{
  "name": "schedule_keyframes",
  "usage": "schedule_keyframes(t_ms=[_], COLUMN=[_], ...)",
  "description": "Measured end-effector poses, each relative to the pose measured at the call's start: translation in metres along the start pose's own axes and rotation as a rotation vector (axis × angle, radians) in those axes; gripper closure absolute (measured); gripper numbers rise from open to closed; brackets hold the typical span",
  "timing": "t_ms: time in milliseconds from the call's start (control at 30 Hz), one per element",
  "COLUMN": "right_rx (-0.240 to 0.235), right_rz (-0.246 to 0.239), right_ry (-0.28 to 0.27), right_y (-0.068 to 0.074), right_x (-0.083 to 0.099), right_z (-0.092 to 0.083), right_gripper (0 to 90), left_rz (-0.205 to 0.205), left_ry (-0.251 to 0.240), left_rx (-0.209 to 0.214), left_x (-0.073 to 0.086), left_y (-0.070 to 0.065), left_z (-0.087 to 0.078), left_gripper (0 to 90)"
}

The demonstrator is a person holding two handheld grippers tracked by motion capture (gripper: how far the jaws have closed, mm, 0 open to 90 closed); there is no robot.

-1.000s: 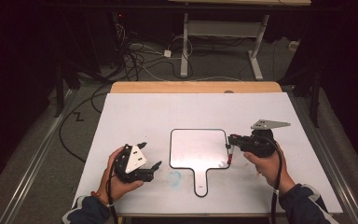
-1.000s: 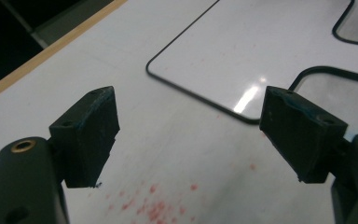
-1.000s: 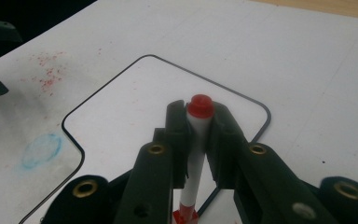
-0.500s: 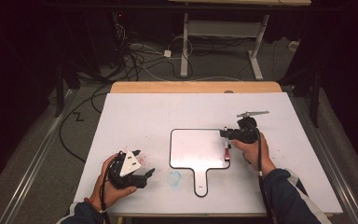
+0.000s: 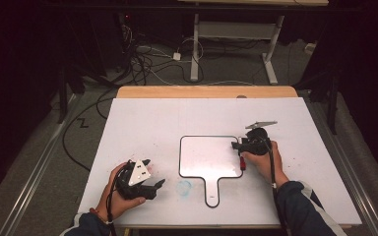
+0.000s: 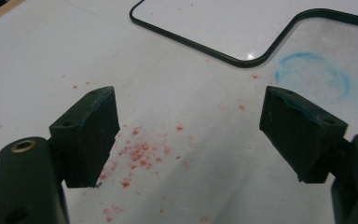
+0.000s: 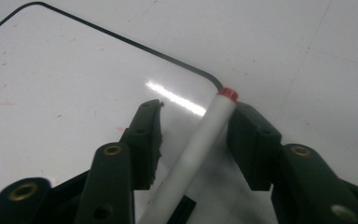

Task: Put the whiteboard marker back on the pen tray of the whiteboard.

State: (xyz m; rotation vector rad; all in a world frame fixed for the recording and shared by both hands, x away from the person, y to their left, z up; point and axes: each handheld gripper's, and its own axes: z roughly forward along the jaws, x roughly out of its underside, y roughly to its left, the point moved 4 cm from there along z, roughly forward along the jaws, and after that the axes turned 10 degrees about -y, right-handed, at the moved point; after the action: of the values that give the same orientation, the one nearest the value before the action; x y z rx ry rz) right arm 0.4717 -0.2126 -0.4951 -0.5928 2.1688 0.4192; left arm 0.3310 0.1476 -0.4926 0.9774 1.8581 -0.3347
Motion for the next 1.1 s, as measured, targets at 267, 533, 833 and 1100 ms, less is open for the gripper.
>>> schedule_keyframes(t_ms=[267, 533, 833, 1100], right_rx=[0.035, 0.086, 0.082, 0.019], right_rz=[-0.032, -0.104, -0.110, -0.157], right_ry=[-0.025, -0.037, -0.034, -0.053], right_y=[-0.002, -0.001, 0.000, 0.007], right_x=[0.002, 0.003, 0.005, 0.008], right_z=[-0.006, -0.013, -0.014, -0.023], right_gripper=[47.0, 52.0, 49.8, 46.9], left_rz=[0.001, 0.003, 0.011, 0.014], left_ry=[0.006, 0.011, 0.010, 0.011], left_rx=[0.005, 0.009, 0.013, 0.019], left_x=[0.001, 0.002, 0.001, 0.001], left_y=[0.000, 0.000, -0.001, -0.002], left_z=[0.000, 0.000, 0.000, 0.000], left_gripper=[18.6, 18.6, 18.5, 18.5])
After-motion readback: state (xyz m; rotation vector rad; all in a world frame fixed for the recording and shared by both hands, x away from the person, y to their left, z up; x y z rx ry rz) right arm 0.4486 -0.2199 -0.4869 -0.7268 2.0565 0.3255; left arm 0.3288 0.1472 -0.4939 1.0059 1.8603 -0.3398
